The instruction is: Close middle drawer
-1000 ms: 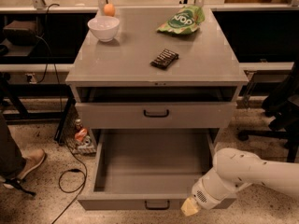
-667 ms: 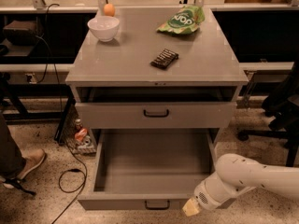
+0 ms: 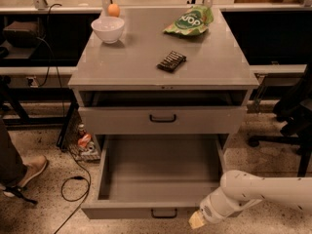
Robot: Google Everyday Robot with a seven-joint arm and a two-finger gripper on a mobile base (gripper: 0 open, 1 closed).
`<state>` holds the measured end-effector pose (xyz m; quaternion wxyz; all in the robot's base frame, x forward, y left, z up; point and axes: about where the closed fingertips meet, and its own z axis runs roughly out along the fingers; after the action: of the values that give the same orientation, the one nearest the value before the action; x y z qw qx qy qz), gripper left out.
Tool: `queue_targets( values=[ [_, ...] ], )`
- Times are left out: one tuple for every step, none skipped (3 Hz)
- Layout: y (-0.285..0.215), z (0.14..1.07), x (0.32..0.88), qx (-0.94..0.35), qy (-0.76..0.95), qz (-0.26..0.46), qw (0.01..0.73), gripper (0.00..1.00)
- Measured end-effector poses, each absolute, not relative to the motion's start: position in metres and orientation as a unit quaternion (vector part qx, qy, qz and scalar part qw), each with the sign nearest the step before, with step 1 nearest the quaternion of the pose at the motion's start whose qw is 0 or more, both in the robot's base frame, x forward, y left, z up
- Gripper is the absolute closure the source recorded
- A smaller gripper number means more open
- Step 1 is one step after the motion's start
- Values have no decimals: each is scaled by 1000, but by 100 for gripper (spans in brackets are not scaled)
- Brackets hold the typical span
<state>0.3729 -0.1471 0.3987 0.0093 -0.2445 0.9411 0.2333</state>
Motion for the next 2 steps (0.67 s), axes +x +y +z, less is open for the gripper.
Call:
queue_targets(
  values=[
    [-145, 392, 379, -246, 940, 236, 21, 100],
    [-135, 393, 417, -266, 926, 243, 110, 100]
  ],
)
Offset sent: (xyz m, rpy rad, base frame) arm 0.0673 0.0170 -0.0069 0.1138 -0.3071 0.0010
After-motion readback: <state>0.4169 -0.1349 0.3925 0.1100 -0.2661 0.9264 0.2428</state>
